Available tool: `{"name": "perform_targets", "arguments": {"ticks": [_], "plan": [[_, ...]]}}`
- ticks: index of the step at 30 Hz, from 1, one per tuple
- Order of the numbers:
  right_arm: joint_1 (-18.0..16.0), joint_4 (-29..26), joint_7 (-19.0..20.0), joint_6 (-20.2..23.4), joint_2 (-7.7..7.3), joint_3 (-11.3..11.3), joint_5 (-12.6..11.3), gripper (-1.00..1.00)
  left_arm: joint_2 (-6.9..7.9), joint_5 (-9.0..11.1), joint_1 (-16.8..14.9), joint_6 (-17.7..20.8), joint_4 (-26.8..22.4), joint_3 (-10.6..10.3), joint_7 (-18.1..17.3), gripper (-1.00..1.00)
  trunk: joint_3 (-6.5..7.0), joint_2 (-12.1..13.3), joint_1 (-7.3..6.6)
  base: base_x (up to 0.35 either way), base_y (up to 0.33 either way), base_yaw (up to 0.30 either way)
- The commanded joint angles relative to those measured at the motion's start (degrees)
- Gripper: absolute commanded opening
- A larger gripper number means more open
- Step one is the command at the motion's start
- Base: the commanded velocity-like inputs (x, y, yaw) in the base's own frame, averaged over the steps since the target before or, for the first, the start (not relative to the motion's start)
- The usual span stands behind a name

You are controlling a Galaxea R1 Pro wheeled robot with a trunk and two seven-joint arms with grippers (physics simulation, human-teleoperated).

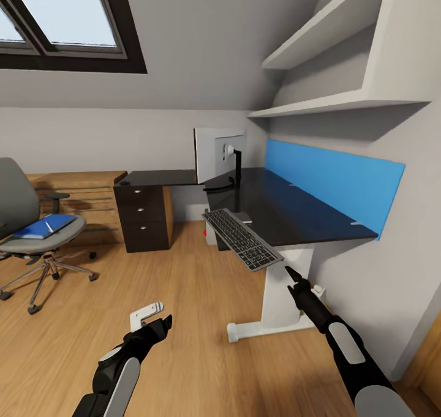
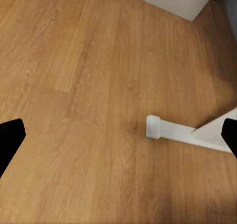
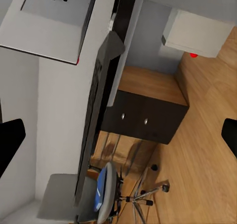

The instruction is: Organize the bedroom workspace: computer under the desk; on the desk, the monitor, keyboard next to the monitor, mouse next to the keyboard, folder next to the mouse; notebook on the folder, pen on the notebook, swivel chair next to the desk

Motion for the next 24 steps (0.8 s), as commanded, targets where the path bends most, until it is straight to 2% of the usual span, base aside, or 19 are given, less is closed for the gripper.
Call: {"name": "perform_targets", "arguments": {"ticks": [1, 10, 15, 24], "plan": [[0.0, 0.0, 0.1, 0.5, 0.02, -0.2, -0.5, 1.00, 0.01, 0.6, 0.0, 0.1, -0.1, -0.1, 0.5, 1.00, -0.06, 0.0, -0.01, 0.001, 0.000, 0.000], [0.0, 0.1, 0.1, 0.5, 0.06, -0.1, -0.5, 1.00, 0.01, 0.6, 0.0, 0.1, 0.0, -0.1, 0.4, 1.00, -0.06, 0.0, -0.01, 0.001, 0.003, 0.000], [0.0, 0.3, 0.1, 0.5, 0.13, -0.1, -0.5, 1.00, 0.01, 0.6, 0.0, 0.0, 0.0, -0.1, 0.3, 1.00, -0.06, 0.0, -0.01, 0.063, 0.127, 0.000], [0.0, 0.4, -0.8, 0.4, 1.13, -0.1, -1.6, 1.00, 0.01, 0.6, 0.0, 0.0, 0.0, -0.1, 0.3, 1.00, -0.06, 0.0, -0.01, 0.020, 0.061, 0.000]]}}
